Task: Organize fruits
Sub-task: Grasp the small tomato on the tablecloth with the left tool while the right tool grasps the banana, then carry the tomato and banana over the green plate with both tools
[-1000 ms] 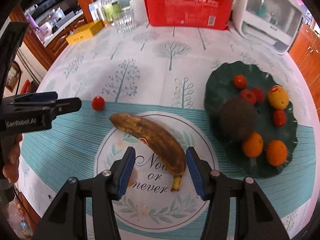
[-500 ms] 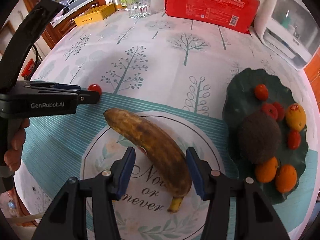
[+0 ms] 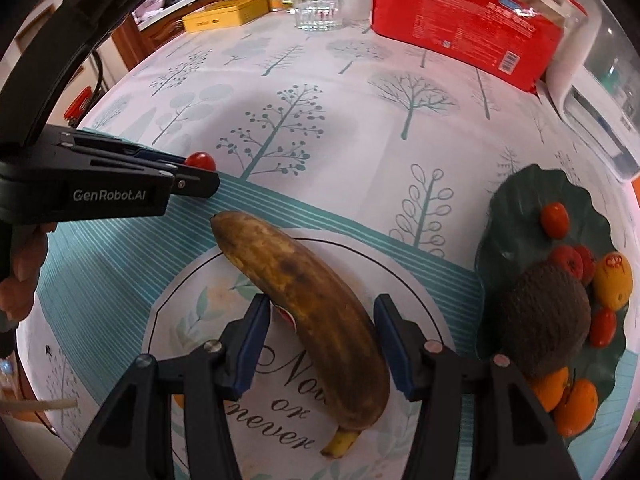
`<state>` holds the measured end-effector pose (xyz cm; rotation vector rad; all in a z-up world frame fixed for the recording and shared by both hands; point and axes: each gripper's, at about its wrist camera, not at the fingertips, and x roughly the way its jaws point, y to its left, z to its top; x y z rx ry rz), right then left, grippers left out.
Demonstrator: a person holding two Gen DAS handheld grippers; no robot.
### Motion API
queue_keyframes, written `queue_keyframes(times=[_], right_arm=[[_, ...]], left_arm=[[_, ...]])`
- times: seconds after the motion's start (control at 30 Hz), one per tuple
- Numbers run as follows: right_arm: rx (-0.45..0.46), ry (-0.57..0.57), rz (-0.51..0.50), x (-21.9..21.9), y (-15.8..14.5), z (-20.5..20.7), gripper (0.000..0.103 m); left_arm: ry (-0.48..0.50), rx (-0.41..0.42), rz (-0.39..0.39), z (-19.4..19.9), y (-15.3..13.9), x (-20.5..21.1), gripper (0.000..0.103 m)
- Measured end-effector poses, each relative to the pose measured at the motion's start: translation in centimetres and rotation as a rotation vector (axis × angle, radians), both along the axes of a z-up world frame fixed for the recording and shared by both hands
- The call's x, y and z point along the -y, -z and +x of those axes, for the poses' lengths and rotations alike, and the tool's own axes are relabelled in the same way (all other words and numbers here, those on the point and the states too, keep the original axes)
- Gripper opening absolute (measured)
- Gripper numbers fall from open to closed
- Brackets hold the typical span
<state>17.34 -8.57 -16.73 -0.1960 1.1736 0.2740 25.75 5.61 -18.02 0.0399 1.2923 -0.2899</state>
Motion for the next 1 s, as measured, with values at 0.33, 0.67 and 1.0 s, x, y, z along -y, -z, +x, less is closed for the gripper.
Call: queue_keyframes(times=[0.33,0.67,1.0], right_arm=[[-0.040,0.024,0.103,1.0,-0.6,-0.3,0.040],[0.028,0.047,0.120,0.8,-2.4,-1.7,0.034],[0.111,0.109,0.141,2.2,-5.9,-3.4,0.034]], left_arm=[[-0.010,0.052,0.012,-0.8,-1.6,0.2,0.024],[-0.019,0.074,0.005,-1.9,-3.0,-0.1,0.024],[0.018,0.102,-0.008,-3.7,-5.1,1.2,0.024]])
